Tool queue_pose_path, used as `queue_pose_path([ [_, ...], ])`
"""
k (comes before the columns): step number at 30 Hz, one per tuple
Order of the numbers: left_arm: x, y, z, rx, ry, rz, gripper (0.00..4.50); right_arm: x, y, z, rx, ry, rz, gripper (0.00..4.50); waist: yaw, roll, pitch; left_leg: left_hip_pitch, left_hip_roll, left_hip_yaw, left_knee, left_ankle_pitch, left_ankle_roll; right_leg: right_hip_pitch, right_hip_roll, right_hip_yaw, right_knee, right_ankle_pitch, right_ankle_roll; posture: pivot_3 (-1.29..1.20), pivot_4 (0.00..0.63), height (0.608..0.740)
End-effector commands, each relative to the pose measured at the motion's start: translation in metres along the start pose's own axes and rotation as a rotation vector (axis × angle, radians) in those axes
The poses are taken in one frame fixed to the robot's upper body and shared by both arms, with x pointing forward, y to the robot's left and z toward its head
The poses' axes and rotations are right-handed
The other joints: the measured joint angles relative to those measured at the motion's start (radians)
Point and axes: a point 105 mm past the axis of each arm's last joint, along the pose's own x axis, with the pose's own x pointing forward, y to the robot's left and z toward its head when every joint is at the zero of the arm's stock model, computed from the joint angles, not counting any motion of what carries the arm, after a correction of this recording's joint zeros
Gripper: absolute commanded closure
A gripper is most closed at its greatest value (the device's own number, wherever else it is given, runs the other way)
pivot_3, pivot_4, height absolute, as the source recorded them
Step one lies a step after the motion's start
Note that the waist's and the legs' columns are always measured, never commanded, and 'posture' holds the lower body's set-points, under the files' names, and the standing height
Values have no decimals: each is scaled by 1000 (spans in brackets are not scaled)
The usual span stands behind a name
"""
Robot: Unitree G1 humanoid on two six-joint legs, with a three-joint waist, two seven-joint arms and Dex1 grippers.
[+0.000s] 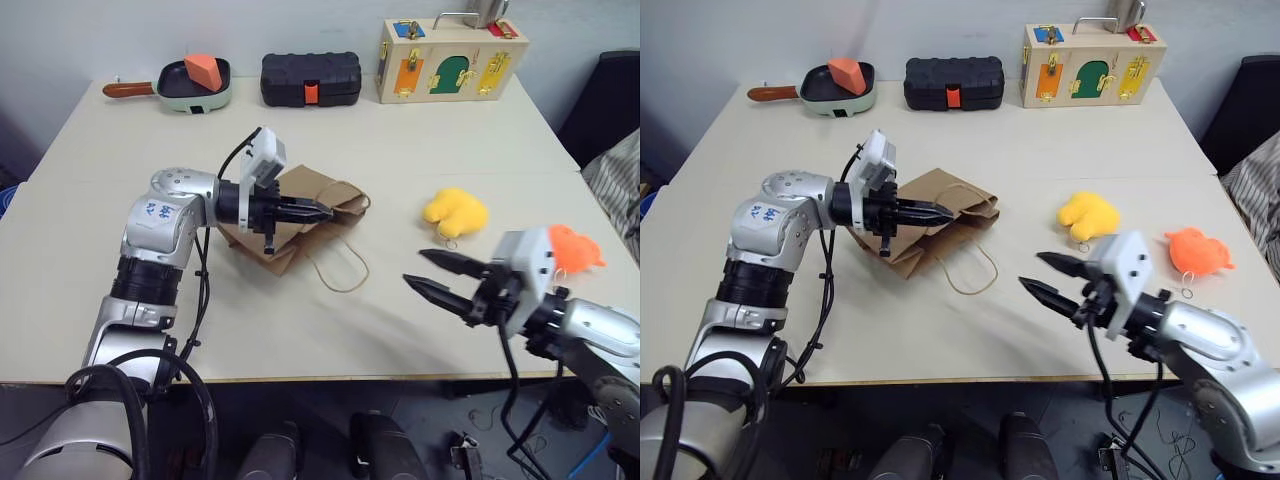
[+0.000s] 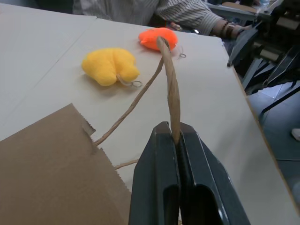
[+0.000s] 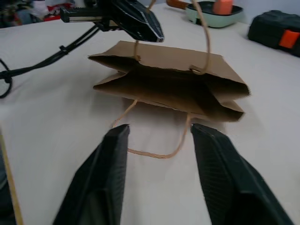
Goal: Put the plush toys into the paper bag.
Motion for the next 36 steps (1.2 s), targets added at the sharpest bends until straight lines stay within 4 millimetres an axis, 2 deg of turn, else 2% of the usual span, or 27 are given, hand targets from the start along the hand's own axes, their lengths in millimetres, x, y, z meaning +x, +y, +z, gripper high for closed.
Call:
queue_pose_path([
  [1, 3, -13, 15, 20, -51, -35, 4500, 27, -1, -9, -2, 18, 9, 3836, 0, 0, 0, 0, 0, 0, 1, 0, 0, 0, 0, 0, 0, 0, 0, 0, 150, 740],
  [3, 6, -20, 17, 13, -63, -62, 4500, 49, -3, -16, -8, 37, 17, 4465, -4, 0, 0, 0, 0, 0, 2, 0, 0, 0, 0, 0, 1, 0, 0, 0, 150, 740],
  [9, 9, -33, 28, 12, -112, -99, 4500, 91, -16, -37, 7, 87, -11, 4465, -14, 0, 0, 0, 0, -1, 4, 0, 0, 0, 0, -1, 2, 0, 0, 0, 150, 740],
  [14, 7, -43, 32, 12, -140, -131, 4500, 110, -22, -54, 20, 132, -23, 4465, -29, 0, 0, 0, 0, -1, 5, 0, -1, -1, 0, -1, 4, 0, 0, 0, 150, 740],
  [17, 4, -46, 32, 19, -150, -132, 4500, 113, -20, -76, -7, 218, 2, 4465, -32, 0, -1, 0, 0, -1, 5, 0, -1, -1, 0, -2, 7, 0, 0, 0, 150, 740],
  [19, 1, -39, 33, 23, -156, -86, 4500, 108, -16, -92, -60, 285, 35, 4465, -33, 1, -1, 0, 0, -1, 5, 0, -1, -1, 0, -2, 7, 0, 0, 0, 150, 740],
  [22, -8, -24, 39, 14, -181, 3, 4500, 102, -16, -107, -87, 333, 48, 4465, -35, 1, -1, 0, 0, -1, 5, 0, -1, -1, 0, -1, 7, 0, 0, 0, 150, 740],
  [30, -38, -21, 71, 18, -304, 23, 4500, 97, -20, -119, -98, 370, 42, 4465, -43, 1, -1, 1, 0, -3, 6, -1, -2, 0, 0, -2, 7, 0, 0, 0, 150, 740],
  [34, -35, -19, 70, 43, -291, 47, 4500, 94, -20, -125, -98, 384, 31, 4465, -43, 1, -2, 1, 0, -4, 6, -1, -2, 0, 0, -2, 7, 0, 0, 0, 150, 740],
  [36, -28, -20, 62, 32, -273, 48, 4500, 93, -21, -123, -94, 374, 19, 4465, -43, 1, -2, 1, -1, -4, 6, -1, -2, 0, 0, -2, 7, 0, 0, 0, 150, 740],
])
